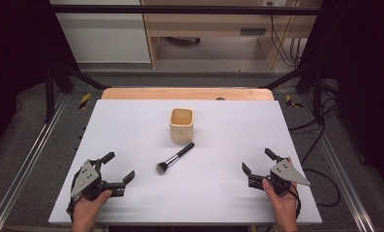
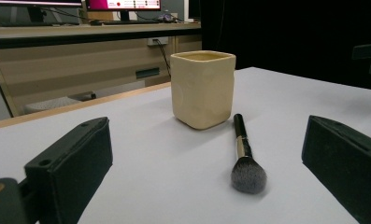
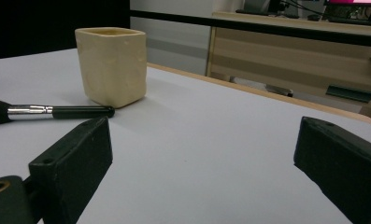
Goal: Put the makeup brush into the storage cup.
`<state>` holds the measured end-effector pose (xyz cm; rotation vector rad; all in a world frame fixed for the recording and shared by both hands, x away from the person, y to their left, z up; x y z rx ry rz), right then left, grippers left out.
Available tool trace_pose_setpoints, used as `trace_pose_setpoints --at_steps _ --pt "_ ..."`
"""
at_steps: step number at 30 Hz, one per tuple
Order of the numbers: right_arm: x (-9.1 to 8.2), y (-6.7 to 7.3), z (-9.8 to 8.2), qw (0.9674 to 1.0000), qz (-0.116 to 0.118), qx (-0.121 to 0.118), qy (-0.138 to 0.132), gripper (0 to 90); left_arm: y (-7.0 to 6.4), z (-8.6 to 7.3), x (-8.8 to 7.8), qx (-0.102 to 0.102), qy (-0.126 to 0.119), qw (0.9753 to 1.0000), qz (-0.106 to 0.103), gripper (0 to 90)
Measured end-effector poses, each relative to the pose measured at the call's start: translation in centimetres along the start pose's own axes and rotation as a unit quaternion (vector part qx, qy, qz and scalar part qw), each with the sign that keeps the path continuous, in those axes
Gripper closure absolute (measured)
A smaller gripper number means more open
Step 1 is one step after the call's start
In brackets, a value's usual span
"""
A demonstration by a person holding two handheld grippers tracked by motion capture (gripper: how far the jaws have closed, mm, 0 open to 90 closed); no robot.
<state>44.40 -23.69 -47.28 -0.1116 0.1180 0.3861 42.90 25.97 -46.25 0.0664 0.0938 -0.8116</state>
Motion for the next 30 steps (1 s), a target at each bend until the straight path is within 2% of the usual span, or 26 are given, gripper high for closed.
trace_pose_setpoints --at_steps 9,14,17,18,19,20,22,26,29,30 --pt "-0.2 -0.1 -0.3 0.9999 -0.010 -0.004 0.001 4.8 0.7 0.2 -0.9 -0.013 -0.002 0.9997 0.019 1.9" --pt "-0.3 -0.4 -0.3 0.9999 -0.014 -0.001 -0.003 4.6 0.6 0.4 -0.5 -0.026 -0.002 0.9995 0.016 2.1" --pt "-0.3 -0.3 -0.2 0.9999 -0.015 -0.005 -0.003 4.6 -0.3 0.5 0.4 -0.010 0.022 0.9997 0.004 2.6" --pt "-0.2 -0.1 -0.2 0.9998 -0.014 -0.015 0.000 4.6 -0.8 0.5 1.1 -0.008 0.027 0.9996 -0.001 2.7" --pt "-0.2 -0.1 -0.2 0.9998 -0.014 -0.015 0.000 4.6 -0.8 0.5 1.1 -0.008 0.027 0.9996 -0.001 2.7" --pt "-0.2 -0.1 -0.2 0.9998 -0.014 -0.016 0.002 4.4 -1.0 0.6 1.8 -0.008 0.042 0.9991 -0.005 2.7" --pt "-0.3 -0.2 -0.2 0.9998 -0.016 -0.012 0.001 4.4 -1.1 0.7 2.2 -0.007 0.048 0.9988 -0.008 2.8" --pt "-0.4 -0.2 -0.1 0.9998 -0.016 -0.014 -0.003 4.4 -1.5 1.6 3.5 0.000 0.087 0.9961 -0.015 2.8" --pt "-0.5 -0.2 -0.2 0.9997 -0.019 -0.015 0.000 4.3 -1.5 2.3 4.2 -0.009 0.096 0.9951 -0.019 3.2" --pt "-0.5 -0.2 -0.2 0.9997 -0.021 -0.011 0.000 4.3 -1.4 2.6 4.5 -0.008 0.107 0.9940 -0.020 3.2"
Point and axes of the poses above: each handheld gripper's, and its own axes: x roughly forward along the jaws, z roughly out of its top, y roughly to its left, the point moved 3 cm from there along x, roughly forward along the jaws, and after that the axes turned 6 degrees about -z, right-handed, at the moved point
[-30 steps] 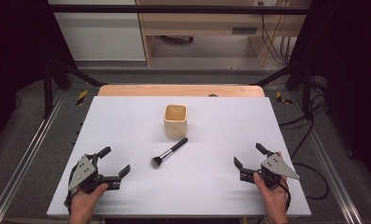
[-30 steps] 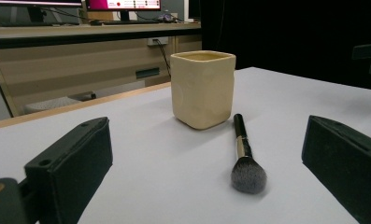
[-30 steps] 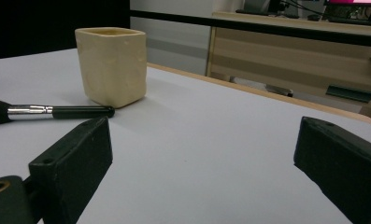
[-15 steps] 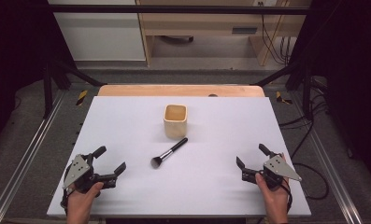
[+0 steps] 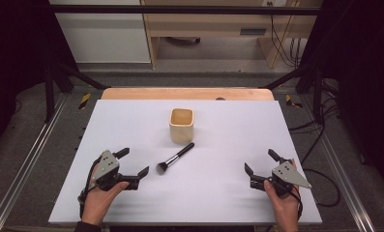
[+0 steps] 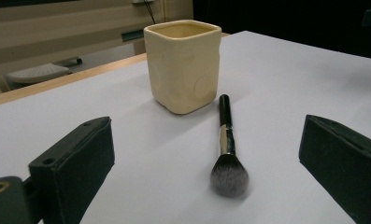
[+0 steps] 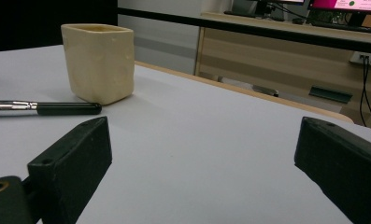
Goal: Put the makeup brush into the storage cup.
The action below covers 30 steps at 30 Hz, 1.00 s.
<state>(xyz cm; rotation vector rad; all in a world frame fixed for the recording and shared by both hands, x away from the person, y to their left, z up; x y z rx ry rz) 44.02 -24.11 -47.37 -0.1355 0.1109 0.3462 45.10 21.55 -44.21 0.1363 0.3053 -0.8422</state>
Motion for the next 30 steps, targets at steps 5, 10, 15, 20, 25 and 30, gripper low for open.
trace_pose_setpoints --at_steps 5,10,15,20,25,30 --pt "0.0 -0.2 -0.1 1.0000 -0.002 -0.002 0.000 4.3 0.2 1.6 1.6 -0.004 0.054 0.9984 -0.015 4.2" --pt "0.0 -0.2 -0.1 1.0000 -0.002 -0.002 0.002 4.3 -0.2 2.9 3.0 0.014 0.090 0.9956 -0.024 4.1" --pt "-0.1 -0.2 -0.2 0.9999 -0.006 -0.005 0.006 4.3 -0.6 4.5 5.0 0.011 0.120 0.9920 -0.036 3.9" --pt "-0.2 -0.3 -0.2 1.0000 -0.005 -0.002 0.003 4.3 -0.7 5.1 7.6 0.008 0.151 0.9871 -0.052 4.2" --pt "-0.3 -0.3 -0.1 1.0000 -0.006 -0.002 0.003 4.3 -1.0 5.3 9.9 0.019 0.186 0.9811 -0.052 4.3" --pt "-0.3 -0.4 -0.1 1.0000 -0.007 -0.004 0.002 4.4 -1.1 5.2 11.1 0.037 0.213 0.9750 -0.051 3.3"
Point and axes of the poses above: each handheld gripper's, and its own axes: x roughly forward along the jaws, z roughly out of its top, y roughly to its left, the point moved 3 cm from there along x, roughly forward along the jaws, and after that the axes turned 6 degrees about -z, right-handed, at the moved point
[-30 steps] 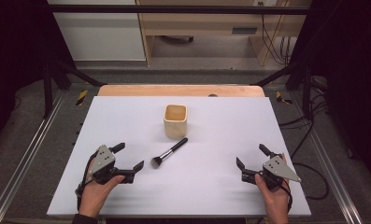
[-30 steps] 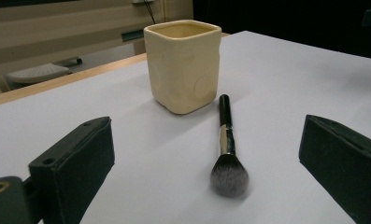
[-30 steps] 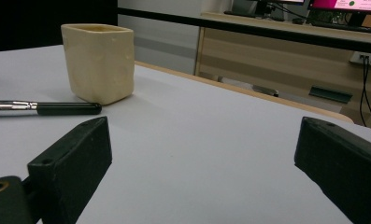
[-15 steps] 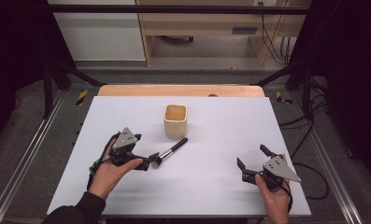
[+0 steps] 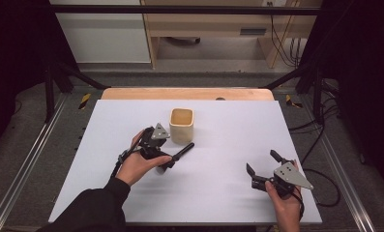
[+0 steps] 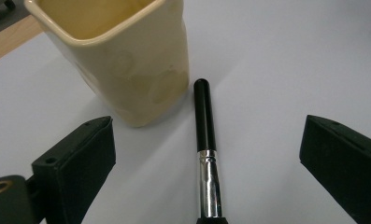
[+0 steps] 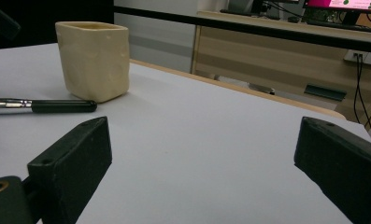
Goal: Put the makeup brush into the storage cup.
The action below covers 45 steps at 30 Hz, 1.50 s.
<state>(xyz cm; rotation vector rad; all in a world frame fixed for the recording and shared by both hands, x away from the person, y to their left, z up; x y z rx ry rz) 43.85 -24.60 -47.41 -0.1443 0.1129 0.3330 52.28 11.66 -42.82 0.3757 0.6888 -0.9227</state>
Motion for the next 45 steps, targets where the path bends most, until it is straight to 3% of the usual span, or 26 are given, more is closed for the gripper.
trace_pose_setpoints --at_steps 4,14,26,38,45 --pt "0.0 0.0 0.0 1.0000 0.000 0.003 0.001 4.4 0.4 -0.2 0.7 0.002 0.025 0.9997 0.006 3.5" --pt "0.0 0.0 0.0 1.0000 0.000 0.002 0.002 4.4 0.4 -0.5 1.7 0.004 0.050 0.9987 0.005 3.7" --pt "0.0 0.0 0.0 1.0000 0.000 -0.001 0.001 4.4 0.2 -0.4 2.7 0.000 0.055 0.9985 0.002 3.8" --pt "0.0 0.0 0.0 1.0000 -0.001 0.001 0.004 4.5 0.4 -0.7 3.5 -0.001 0.078 0.9970 -0.005 4.0" --pt "0.1 -0.1 0.0 1.0000 -0.002 0.002 0.004 4.5 0.0 -0.8 4.0 -0.001 0.087 0.9962 0.006 4.9"
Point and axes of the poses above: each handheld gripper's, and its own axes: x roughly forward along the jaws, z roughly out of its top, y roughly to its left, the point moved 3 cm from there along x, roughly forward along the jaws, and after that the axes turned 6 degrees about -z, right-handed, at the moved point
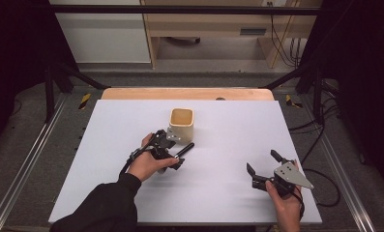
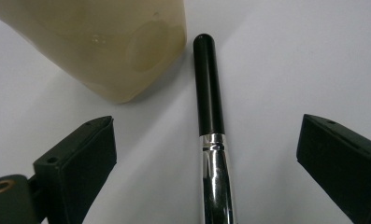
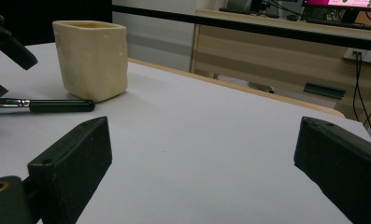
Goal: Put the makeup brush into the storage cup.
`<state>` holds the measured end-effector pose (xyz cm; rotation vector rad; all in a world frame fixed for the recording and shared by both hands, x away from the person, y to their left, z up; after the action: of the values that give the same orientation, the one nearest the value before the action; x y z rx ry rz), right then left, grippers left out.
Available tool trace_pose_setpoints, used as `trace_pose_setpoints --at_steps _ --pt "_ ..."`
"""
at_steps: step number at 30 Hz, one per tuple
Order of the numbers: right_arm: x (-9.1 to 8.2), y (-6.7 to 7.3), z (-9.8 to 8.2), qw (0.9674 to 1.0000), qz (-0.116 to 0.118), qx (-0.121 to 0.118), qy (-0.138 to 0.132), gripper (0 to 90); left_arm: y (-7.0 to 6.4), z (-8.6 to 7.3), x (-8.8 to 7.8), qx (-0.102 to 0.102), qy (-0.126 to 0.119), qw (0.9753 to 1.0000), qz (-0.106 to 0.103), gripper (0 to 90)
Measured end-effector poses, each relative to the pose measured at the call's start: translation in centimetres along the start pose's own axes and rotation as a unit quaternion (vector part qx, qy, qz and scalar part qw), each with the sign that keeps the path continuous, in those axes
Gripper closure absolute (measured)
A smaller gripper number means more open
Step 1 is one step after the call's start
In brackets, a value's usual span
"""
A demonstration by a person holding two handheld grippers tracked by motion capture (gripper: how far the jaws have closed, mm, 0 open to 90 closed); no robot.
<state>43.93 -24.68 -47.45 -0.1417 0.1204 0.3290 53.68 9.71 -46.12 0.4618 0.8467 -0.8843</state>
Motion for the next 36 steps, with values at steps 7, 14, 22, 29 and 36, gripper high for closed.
trace_pose_setpoints --at_steps 7,14,22,29,36 --pt "0.0 0.1 0.0 1.0000 0.000 -0.003 0.004 4.6 -0.1 0.1 0.6 -0.007 0.007 0.9999 0.005 9.9" --pt "0.0 0.1 0.0 1.0000 0.000 -0.003 0.003 4.7 -0.1 -0.1 0.8 -0.008 0.023 0.9997 0.000 25.6" --pt "0.1 0.1 0.0 1.0000 0.000 -0.004 0.003 4.7 -0.1 -0.2 1.2 -0.008 0.032 0.9994 -0.006 40.0" --pt "0.1 0.1 -0.1 1.0000 0.000 -0.004 0.004 4.8 -0.2 -0.1 1.4 -0.010 0.038 0.9992 -0.005 48.2" --pt "0.1 0.1 -0.1 1.0000 0.000 -0.004 0.005 4.8 -0.2 0.1 1.7 -0.017 0.038 0.9991 -0.010 52.7"
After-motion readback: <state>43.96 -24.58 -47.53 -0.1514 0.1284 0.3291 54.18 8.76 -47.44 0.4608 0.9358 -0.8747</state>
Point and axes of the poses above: each handheld gripper's, and its own axes: x roughly forward along the jaws, z roughly out of its top, y roughly to its left, the point moved 3 cm from there along x, roughly forward along the jaws, and after that the axes turned 6 degrees about -z, right-handed, at the moved point
